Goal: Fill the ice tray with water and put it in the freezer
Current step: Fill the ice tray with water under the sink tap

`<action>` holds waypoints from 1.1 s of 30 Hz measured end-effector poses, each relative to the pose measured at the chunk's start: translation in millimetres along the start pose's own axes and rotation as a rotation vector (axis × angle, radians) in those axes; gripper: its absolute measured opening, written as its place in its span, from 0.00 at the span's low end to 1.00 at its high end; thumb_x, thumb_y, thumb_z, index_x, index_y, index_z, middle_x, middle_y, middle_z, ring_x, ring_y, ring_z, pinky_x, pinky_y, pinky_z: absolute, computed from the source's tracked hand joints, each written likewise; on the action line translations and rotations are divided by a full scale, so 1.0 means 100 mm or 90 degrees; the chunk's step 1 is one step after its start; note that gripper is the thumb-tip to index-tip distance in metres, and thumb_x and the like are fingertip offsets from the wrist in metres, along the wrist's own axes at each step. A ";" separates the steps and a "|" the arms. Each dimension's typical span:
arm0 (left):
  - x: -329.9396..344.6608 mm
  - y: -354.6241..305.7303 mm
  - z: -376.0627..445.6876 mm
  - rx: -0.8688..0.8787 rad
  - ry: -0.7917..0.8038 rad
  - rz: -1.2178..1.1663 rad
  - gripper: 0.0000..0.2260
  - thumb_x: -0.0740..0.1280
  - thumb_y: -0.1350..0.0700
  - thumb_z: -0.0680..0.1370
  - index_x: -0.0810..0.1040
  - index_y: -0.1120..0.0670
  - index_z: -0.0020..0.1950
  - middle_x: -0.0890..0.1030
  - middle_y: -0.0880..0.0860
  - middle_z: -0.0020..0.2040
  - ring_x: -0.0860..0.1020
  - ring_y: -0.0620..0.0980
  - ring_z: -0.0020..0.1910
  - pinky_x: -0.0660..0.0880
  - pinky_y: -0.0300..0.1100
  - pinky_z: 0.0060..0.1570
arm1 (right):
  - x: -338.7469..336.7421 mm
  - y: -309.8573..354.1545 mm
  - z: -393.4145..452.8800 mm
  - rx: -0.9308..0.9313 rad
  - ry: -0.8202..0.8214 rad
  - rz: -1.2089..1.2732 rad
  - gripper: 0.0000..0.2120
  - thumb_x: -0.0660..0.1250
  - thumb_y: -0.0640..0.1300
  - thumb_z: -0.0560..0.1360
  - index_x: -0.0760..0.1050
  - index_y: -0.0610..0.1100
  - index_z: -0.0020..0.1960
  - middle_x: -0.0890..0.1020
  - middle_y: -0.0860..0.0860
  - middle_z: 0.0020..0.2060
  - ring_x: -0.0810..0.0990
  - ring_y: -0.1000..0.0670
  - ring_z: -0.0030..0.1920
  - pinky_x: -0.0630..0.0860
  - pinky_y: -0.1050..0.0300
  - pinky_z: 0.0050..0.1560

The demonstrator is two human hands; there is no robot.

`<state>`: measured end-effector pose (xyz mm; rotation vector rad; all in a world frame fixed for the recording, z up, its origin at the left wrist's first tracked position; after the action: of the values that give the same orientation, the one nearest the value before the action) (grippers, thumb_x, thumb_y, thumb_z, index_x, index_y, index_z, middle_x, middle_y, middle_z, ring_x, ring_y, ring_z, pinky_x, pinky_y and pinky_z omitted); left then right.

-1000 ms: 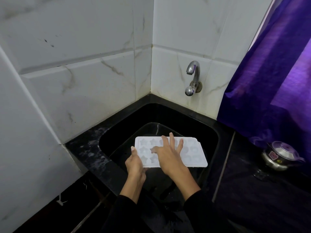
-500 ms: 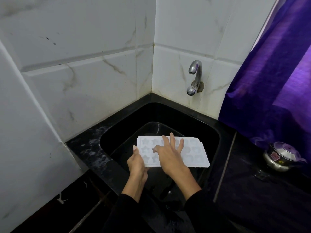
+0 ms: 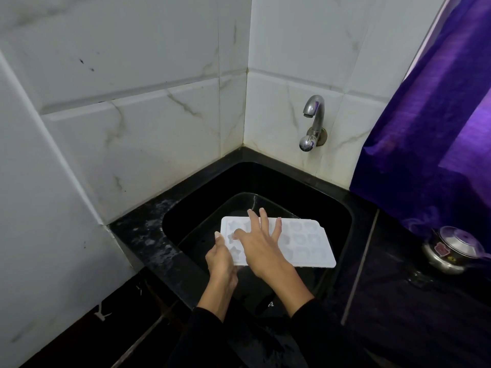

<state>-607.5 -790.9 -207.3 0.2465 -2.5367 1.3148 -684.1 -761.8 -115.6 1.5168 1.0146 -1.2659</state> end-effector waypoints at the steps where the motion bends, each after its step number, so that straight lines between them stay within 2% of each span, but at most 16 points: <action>1: 0.00 -0.01 -0.01 0.000 0.000 -0.002 0.16 0.57 0.46 0.82 0.76 0.54 0.45 0.82 0.58 0.44 0.82 0.56 0.41 0.79 0.48 0.39 | 0.03 0.01 0.01 0.001 0.006 -0.006 0.29 0.69 0.36 0.75 0.66 0.53 0.72 0.44 0.42 0.78 0.35 0.37 0.76 0.34 0.31 0.71; 7: 0.01 -0.01 -0.03 -0.006 -0.002 -0.009 0.16 0.57 0.45 0.82 0.75 0.53 0.43 0.82 0.57 0.43 0.81 0.55 0.41 0.79 0.52 0.46 | 0.09 0.03 0.05 -0.006 0.024 -0.040 0.28 0.70 0.38 0.75 0.68 0.54 0.71 0.46 0.42 0.78 0.35 0.36 0.76 0.35 0.30 0.70; 18: -0.02 -0.06 -0.02 0.004 -0.007 -0.013 0.16 0.57 0.46 0.82 0.75 0.54 0.44 0.82 0.57 0.44 0.81 0.55 0.41 0.79 0.49 0.41 | 0.05 0.10 0.10 -0.015 0.014 -0.070 0.25 0.70 0.43 0.75 0.69 0.53 0.71 0.49 0.42 0.77 0.37 0.37 0.77 0.35 0.31 0.71; 22: -0.01 -0.10 -0.02 0.015 -0.002 -0.008 0.16 0.56 0.46 0.82 0.76 0.56 0.48 0.82 0.57 0.44 0.82 0.54 0.40 0.78 0.47 0.37 | 0.05 0.10 0.11 -0.013 0.007 -0.068 0.28 0.71 0.40 0.75 0.67 0.52 0.72 0.47 0.41 0.78 0.37 0.36 0.77 0.36 0.30 0.71; 29: -0.02 -0.08 -0.02 -0.005 -0.002 -0.009 0.16 0.56 0.46 0.82 0.75 0.55 0.45 0.82 0.58 0.45 0.81 0.55 0.41 0.79 0.49 0.42 | 0.07 0.10 0.11 -0.015 -0.003 -0.036 0.27 0.70 0.41 0.75 0.67 0.53 0.71 0.49 0.42 0.77 0.37 0.37 0.77 0.35 0.32 0.71; 33: -0.03 -0.09 -0.02 -0.006 -0.008 -0.007 0.16 0.56 0.46 0.82 0.75 0.54 0.44 0.82 0.57 0.44 0.81 0.55 0.41 0.80 0.51 0.43 | 0.02 0.00 0.03 -0.001 -0.009 0.034 0.32 0.67 0.33 0.74 0.63 0.54 0.72 0.44 0.43 0.78 0.34 0.38 0.76 0.35 0.32 0.72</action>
<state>-601.4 -795.0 -200.2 0.2668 -2.5480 1.3017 -684.1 -764.5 -117.5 1.5225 0.9595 -1.2357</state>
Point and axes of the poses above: each hand's wrist, its own z-axis towards the middle knuckle, its own x-axis out of the palm, y = z × x, the point moved 10 cm from there along z, towards the middle knuckle
